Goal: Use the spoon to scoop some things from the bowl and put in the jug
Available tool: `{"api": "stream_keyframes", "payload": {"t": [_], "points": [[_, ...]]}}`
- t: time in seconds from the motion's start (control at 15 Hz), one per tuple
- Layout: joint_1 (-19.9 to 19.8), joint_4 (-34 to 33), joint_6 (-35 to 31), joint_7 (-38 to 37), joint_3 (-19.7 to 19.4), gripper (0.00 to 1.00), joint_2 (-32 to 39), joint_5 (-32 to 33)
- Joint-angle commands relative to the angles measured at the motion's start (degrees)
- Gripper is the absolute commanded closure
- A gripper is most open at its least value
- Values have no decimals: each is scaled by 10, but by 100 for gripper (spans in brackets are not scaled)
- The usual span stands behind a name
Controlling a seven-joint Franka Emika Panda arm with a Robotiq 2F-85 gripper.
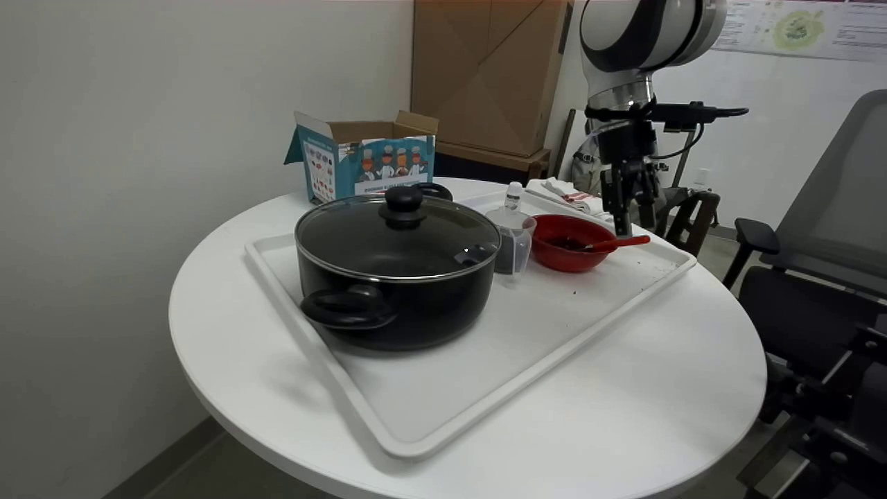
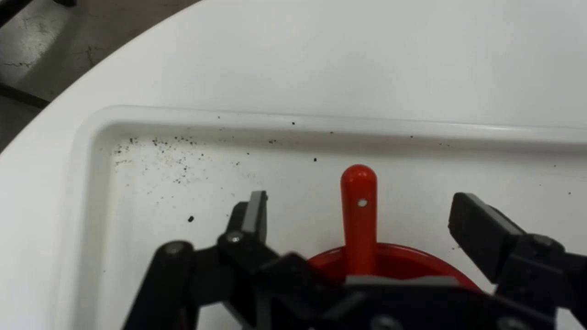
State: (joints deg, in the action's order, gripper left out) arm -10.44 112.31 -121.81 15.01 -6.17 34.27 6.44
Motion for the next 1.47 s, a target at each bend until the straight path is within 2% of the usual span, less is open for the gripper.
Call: {"api": "stream_keyframes", "payload": {"t": [0.0, 0.13, 0.2, 0.27, 0.4, 1.0, 1.07, 1.13, 1.4], "points": [[-1, -16, 31, 13, 7, 0, 11, 11], [0, -11, 39, 14, 8, 0, 8, 14], [0, -11, 43, 14, 8, 6, 8, 16], [0, -11, 46, 15, 8, 27, 9, 19], [0, -14, 52, 18, 8, 32, 10, 22], [-6, -24, 52, 28, 6, 98, 17, 39], [-7, -25, 53, 30, 7, 100, 18, 38], [-7, -25, 53, 32, 7, 95, 18, 38], [-9, -25, 54, 42, 10, 95, 12, 33]]}}
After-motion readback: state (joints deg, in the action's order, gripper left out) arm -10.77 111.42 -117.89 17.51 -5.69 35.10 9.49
